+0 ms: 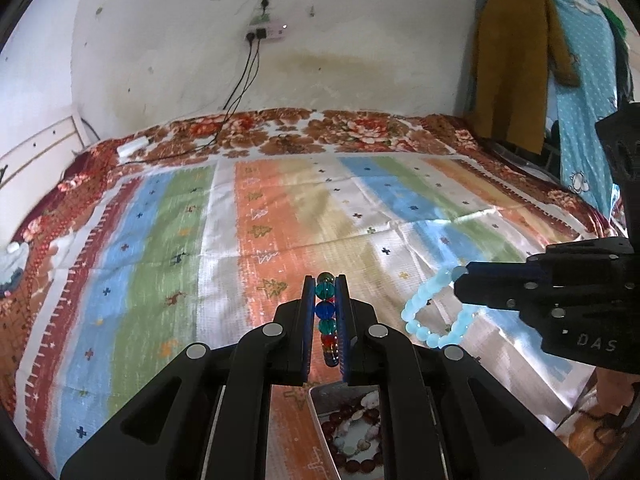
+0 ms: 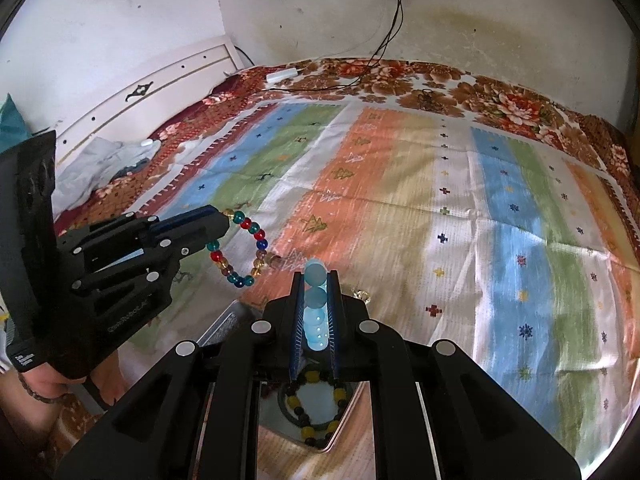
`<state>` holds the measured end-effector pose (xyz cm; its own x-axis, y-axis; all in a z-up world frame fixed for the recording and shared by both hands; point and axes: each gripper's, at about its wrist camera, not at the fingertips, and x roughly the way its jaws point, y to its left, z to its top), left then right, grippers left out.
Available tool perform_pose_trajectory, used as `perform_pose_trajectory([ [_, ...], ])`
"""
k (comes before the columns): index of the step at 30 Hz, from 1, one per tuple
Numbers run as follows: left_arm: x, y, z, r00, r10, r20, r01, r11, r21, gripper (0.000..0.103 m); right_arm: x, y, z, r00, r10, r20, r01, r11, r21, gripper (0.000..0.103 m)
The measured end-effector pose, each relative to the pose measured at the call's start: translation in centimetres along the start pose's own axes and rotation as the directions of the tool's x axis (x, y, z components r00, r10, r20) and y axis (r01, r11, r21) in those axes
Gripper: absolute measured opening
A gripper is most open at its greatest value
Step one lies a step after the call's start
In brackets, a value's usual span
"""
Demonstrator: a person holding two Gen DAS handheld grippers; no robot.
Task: Organize jewelry
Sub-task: 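Lift multicolour bracelet with left tool while right tool carries light blue bracelet toward tin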
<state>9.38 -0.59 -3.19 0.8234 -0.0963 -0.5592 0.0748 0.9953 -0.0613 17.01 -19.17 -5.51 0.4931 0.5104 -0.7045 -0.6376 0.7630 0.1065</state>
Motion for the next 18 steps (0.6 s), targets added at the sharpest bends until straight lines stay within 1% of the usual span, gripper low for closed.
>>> perform_pose_trajectory([
  [6,-1.5,-0.3,-0.9,0.999,-0.041,0.011,0.041,0.999,-0.011,0.009,-0.6,0.4,-0.9,1.0,0.01,0.0,-0.01,1.0,-0.009,0.012],
  [12,-2.7,-1.0,-2.0,0.998,-0.054,0.014,0.054,0.999,0.003,0.009,-1.3,0.5,-1.9,1.0,0.018,0.008,-0.018,1.0,-0.002,0.012],
  [18,-3.3,-2.1,-2.7,0.998,-0.055,0.012,0.054,0.998,0.044,0.009,-1.4,0.8,-2.9,1.0,0.026,-0.009,-0.026,1.0,-0.001,0.012],
])
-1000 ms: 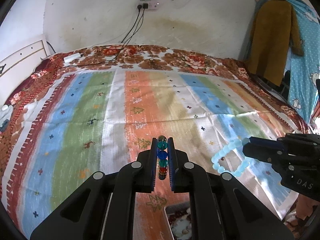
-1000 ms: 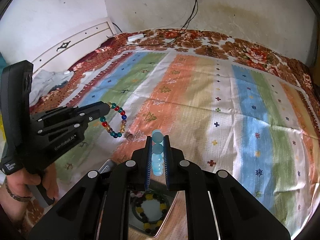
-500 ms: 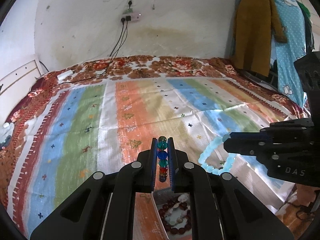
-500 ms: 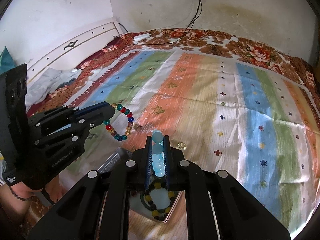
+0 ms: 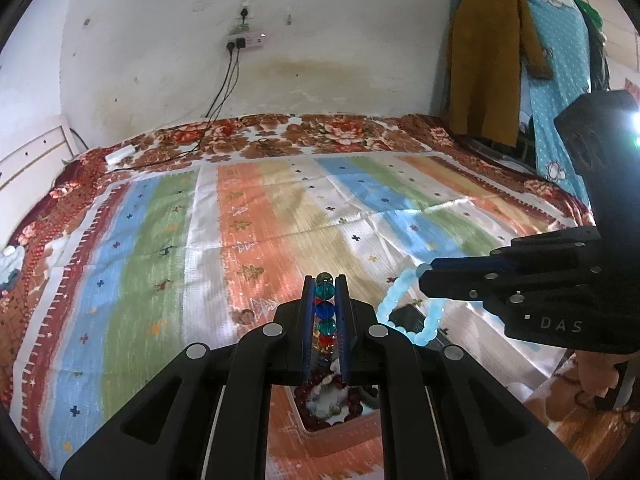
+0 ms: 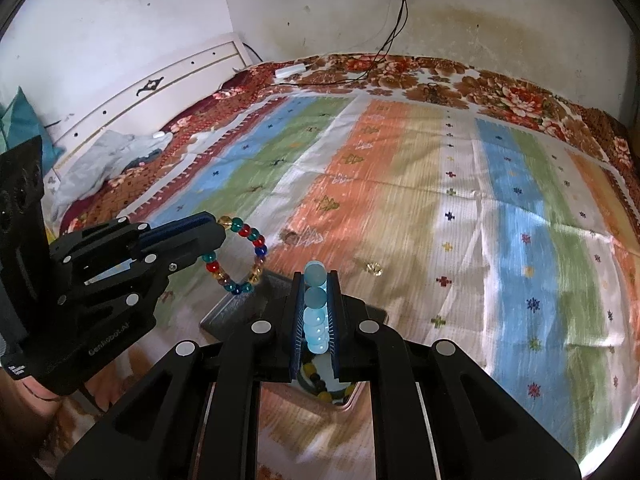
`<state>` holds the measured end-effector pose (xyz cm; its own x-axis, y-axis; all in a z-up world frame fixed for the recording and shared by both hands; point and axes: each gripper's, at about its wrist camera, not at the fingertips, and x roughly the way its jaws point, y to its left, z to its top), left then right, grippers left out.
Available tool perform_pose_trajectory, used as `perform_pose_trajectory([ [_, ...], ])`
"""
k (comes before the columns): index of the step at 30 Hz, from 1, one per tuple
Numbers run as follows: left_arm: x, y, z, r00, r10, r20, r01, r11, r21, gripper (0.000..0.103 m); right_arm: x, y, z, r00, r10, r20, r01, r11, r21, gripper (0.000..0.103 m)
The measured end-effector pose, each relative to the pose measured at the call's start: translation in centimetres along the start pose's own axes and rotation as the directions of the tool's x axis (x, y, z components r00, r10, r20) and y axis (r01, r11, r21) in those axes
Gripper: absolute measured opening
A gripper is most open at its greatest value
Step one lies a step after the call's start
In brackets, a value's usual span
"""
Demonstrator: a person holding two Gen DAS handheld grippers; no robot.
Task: Organize jewelry
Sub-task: 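Lift multicolour bracelet with left tool while right tool carries light blue bracelet toward tin, then open left tool over tin while right tool releases light blue bracelet inside, then move left tool to silver ring while right tool approaches small gold charm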
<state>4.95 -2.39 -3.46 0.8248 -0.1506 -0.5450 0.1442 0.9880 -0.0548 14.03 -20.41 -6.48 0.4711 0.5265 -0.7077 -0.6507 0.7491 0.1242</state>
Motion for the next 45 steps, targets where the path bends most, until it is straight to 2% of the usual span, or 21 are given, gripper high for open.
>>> perform_pose_trajectory([
  [5,0.5,-0.5,-0.4,0.999,-0.005,-0.039,0.006,1.0,0.016,0.011,0.2,0.0,-0.5,1.0,0.004,-0.024,-0.004,1.0,0.002,0.012],
  [7,0.6,-0.3,-0.4,0.999,-0.004,-0.043,0.004,1.0,0.008,0.017,0.4,-0.2,-0.6,0.999,0.008,-0.037,-0.008,1.0,0.009,0.012],
  [9,0.7,0.2,-0.4,0.999,-0.004,-0.05,0.003,1.0,-0.017,0.019,0.4,-0.3,-0.6,0.999,0.004,-0.034,-0.004,1.0,0.013,0.013],
  [13,1.1,1.5,-0.5,0.997,-0.011,-0.072,0.005,0.997,-0.083,0.02,0.3,-0.8,-0.5,1.0,-0.006,-0.031,0.007,0.999,0.034,0.029],
  [15,1.3,2.1,-0.5,0.996,-0.029,-0.083,0.019,0.993,-0.116,0.024,0.5,-1.1,-0.4,0.999,-0.015,-0.034,0.017,0.999,0.041,0.032],
  [19,1.6,3.0,-0.6,0.994,-0.048,-0.1,0.03,0.985,-0.168,0.024,0.6,-1.4,-0.4,0.999,-0.025,-0.04,0.027,0.999,0.045,0.033],
  [24,1.9,3.0,-0.6,0.993,-0.041,-0.109,0.022,0.985,-0.17,0.028,0.8,-1.4,-0.3,0.999,-0.029,-0.042,0.03,0.999,0.04,0.034],
  [26,1.9,2.9,-0.4,0.994,-0.035,-0.107,0.017,0.986,-0.165,0.03,0.9,-1.5,-0.2,0.999,-0.032,-0.044,0.034,0.998,0.046,0.039],
  [33,2.9,4.1,0.3,0.991,0.041,-0.126,-0.061,0.985,-0.16,0.034,2.1,-2.0,0.4,0.997,-0.035,-0.064,0.039,0.998,0.059,0.041],
  [36,3.8,5.1,0.8,0.989,0.025,-0.143,-0.051,0.982,-0.18,0.041,2.6,-2.2,0.8,0.996,-0.041,-0.074,0.046,0.997,0.061,0.043],
  [45,6.1,6.3,1.2,0.979,0.024,-0.204,-0.065,0.978,-0.197,0.044,4.2,-3.4,2.1,0.994,-0.05,-0.095,0.058,0.994,0.087,0.048],
])
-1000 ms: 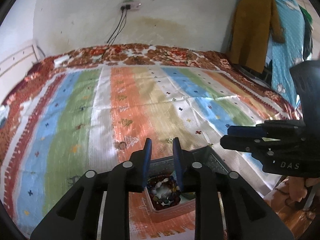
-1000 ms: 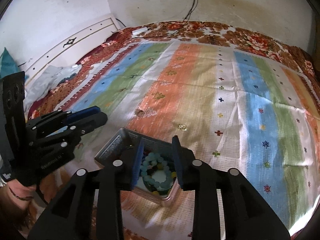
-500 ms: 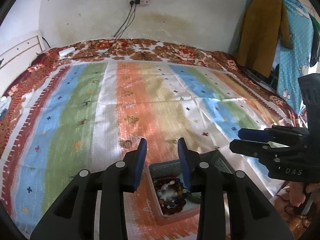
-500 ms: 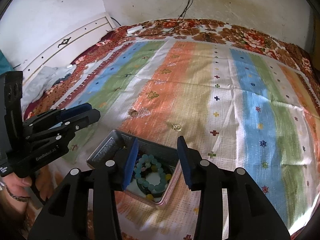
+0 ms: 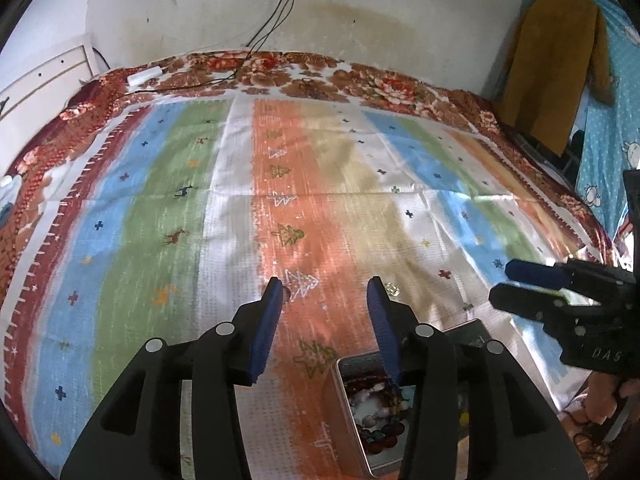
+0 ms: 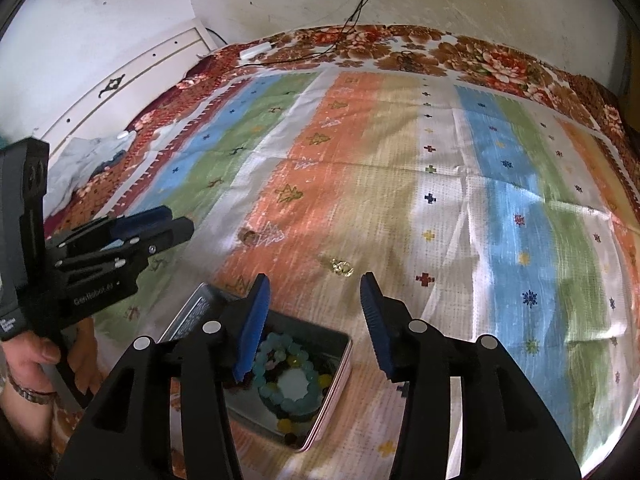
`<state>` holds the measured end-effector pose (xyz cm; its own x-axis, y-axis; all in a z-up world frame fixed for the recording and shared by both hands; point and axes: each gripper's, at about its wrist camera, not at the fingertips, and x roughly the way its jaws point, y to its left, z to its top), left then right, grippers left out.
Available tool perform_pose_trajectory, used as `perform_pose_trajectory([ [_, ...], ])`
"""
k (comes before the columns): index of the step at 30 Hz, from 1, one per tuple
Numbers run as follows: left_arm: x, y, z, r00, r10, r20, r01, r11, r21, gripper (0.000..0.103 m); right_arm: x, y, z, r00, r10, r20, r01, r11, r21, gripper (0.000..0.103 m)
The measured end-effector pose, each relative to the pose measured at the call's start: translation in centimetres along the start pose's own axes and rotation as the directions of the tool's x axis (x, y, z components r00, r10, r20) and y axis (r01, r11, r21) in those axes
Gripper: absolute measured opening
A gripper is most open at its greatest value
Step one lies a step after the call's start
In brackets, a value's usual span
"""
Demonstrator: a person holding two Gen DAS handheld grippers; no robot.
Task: Organize jewelry
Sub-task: 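Move left tool to silver ring while right tool approaches small gold charm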
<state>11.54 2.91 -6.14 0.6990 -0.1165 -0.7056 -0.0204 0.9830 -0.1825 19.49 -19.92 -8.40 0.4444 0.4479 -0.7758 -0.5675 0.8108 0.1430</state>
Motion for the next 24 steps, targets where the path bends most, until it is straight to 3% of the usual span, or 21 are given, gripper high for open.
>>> perform_pose_trajectory([
  [4,0.7,0.2,0.6,1.0,0.028,-0.006,-0.027,1.0,0.015,0.047,0.9,-0.7,0.4,1.0,0.001,-0.027,0.0,1.0,0.029,0.049],
  [8,1.4,1.2,1.4,0.999,0.012,-0.03,-0.013,1.0,-0.026,0.047,1.0,-1.0,0.4,0.999,0.025,-0.042,-0.023,0.998,0.05,0.049],
  [24,6.1,3.7,2.0,0.977,-0.039,-0.211,0.008,0.99,-0.143,0.05,4.1,-1.5,1.4,0.989,0.047,-0.142,-0.04,0.998,0.055,0.05],
])
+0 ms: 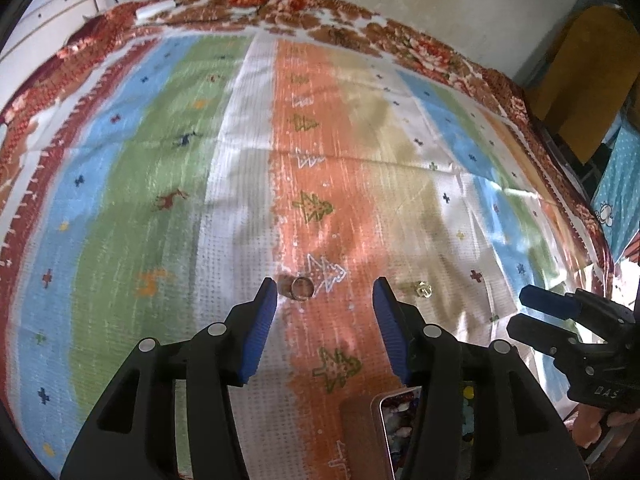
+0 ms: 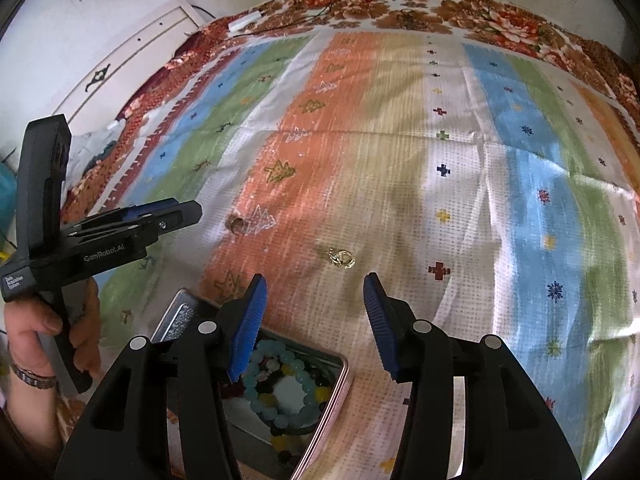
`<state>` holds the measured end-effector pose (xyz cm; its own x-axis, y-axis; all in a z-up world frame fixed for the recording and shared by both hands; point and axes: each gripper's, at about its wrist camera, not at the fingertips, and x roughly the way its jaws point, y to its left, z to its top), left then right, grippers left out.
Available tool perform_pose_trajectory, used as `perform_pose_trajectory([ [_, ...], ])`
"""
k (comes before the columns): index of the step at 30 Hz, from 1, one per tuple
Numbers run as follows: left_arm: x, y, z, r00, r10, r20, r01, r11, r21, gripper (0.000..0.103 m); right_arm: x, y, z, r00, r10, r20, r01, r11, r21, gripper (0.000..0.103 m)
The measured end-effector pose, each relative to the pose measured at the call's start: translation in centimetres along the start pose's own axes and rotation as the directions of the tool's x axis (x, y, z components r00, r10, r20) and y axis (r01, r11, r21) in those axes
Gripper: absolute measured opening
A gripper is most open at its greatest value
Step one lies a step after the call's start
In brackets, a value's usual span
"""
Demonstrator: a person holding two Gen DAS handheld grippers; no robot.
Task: Organize jewelry
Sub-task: 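Move left tool to silver ring while right tool approaches small gold charm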
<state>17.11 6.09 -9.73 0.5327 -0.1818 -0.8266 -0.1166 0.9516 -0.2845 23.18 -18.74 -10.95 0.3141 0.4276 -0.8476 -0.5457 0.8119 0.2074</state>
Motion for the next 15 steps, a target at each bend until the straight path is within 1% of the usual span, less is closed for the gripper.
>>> perform_pose_trajectory([
  [6,1.7,0.2,0.5,0.998,0.011,-0.057,-0.011,1.0,-0.003,0.051,1.7,-1.0,0.9,0.999,-0.006,-0.044,0.007,1.0,0.011,0.05],
  [8,2.2,0.3,0.7,0.997,0.016,-0.07,-0.016,1.0,-0.002,0.051,2.5,-1.3,1.1,0.998,0.004,-0.068,-0.003,1.0,0.017,0.05],
  [10,2.6,0.4,0.9,0.996,0.016,-0.083,-0.017,1.0,-0.005,0.051,3.0,-1.5,1.2,0.997,-0.002,-0.083,0.004,1.0,0.016,0.05],
  [15,3.4,0.3,1.0,0.994,0.022,-0.111,-0.021,1.0,0.01,0.051,4.0,-1.5,1.5,0.994,0.003,-0.105,-0.002,1.0,0.014,0.05],
])
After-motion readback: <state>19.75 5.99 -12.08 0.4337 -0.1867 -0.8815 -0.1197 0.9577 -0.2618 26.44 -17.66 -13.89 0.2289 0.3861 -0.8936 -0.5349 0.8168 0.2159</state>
